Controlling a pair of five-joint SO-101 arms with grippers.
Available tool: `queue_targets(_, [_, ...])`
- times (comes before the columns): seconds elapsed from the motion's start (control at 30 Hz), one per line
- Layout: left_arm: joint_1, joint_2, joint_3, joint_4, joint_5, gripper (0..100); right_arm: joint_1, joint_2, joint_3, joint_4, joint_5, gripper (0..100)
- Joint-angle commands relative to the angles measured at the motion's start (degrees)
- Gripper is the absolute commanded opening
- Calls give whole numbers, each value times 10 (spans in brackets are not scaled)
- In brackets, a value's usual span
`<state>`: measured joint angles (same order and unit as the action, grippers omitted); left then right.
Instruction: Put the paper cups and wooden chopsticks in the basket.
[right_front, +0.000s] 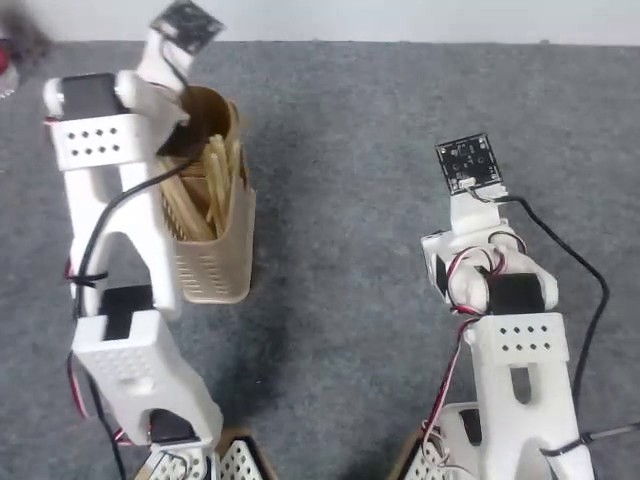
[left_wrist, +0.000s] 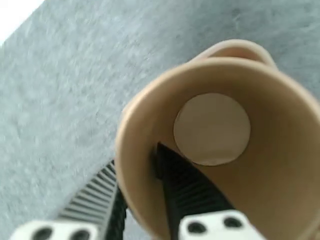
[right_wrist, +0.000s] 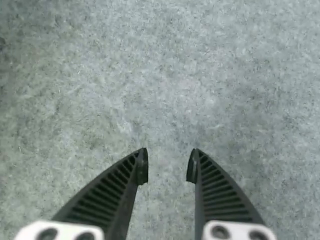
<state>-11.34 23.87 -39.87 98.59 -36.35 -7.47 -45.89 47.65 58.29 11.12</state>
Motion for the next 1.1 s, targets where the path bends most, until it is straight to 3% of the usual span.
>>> queue_targets(0.0, [68,24,7,19,-32,9,-2,2,-3,-10,-5,140])
queue_targets(0.27, [158,-20,11,19,-48,9,-2,-2,26,-51,-4,140])
queue_targets(0.5, [180,-25,11,20,-73,9,-2,-2,28,-50,-4,140])
queue_targets(0.67, [173,-19,7,17,-84,9,-2,-2,28,-50,-4,140])
queue_targets(0.93, [108,-19,7,-27,-86,13,-3,2,28,-50,-4,140])
queue_targets(1.07, [90,-19,7,-55,-83,86,-16,2,28,-49,-4,140])
